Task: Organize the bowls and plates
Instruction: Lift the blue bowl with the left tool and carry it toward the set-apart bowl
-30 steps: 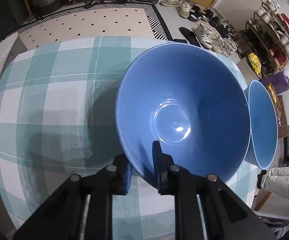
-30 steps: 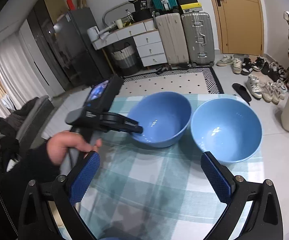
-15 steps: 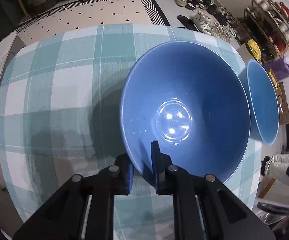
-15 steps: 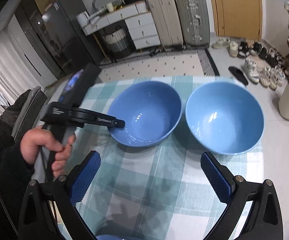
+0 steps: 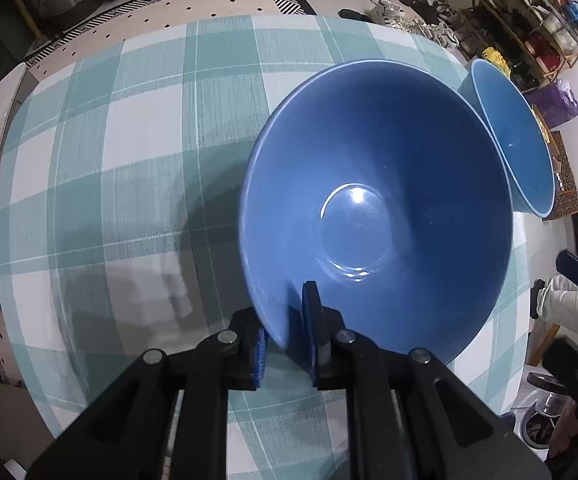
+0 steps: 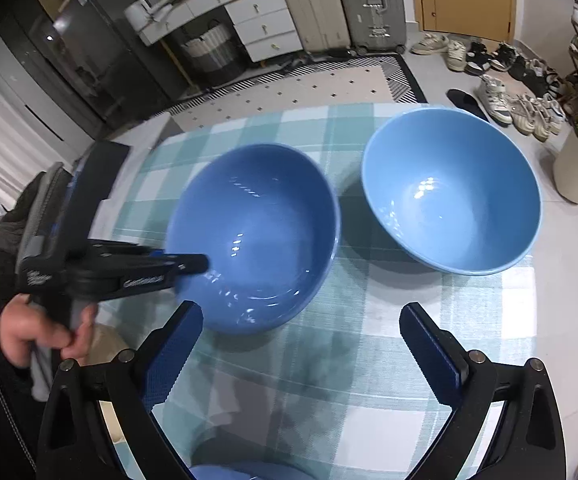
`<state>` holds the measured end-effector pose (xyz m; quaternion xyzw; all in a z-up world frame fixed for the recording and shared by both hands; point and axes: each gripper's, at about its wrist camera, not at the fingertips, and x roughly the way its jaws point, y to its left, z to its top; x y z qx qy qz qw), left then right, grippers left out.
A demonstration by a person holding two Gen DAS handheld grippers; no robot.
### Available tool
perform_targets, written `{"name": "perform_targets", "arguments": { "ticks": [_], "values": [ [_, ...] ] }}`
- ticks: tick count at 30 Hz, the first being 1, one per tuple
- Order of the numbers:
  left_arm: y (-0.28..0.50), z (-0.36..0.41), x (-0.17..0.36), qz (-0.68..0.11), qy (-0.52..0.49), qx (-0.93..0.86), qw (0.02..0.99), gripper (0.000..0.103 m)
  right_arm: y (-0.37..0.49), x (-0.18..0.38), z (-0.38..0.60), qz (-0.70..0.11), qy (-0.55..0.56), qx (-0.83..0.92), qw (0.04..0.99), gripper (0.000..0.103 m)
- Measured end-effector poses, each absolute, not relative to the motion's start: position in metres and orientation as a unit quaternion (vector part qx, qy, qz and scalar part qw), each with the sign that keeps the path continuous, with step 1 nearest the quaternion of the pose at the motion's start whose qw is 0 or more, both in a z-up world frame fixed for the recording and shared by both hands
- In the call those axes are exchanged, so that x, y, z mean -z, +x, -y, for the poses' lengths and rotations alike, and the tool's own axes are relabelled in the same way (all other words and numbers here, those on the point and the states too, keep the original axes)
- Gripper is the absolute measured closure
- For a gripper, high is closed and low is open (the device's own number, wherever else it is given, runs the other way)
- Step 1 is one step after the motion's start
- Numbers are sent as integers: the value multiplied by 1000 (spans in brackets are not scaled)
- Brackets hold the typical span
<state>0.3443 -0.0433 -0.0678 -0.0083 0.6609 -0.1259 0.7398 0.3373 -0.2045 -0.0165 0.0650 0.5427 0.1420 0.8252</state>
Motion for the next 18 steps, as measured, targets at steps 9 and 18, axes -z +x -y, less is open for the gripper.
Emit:
{"name": "perform_targets", "arguments": {
  "ticks": [9,18],
  "values": [
    [341,43,65,-660,-1,130,740,88,362,43,194,-570,49,-105,814,32],
    [343,41,70,-665,-3,131,736,87,376,61,176,-569,9,-104,816,57]
  ]
}}
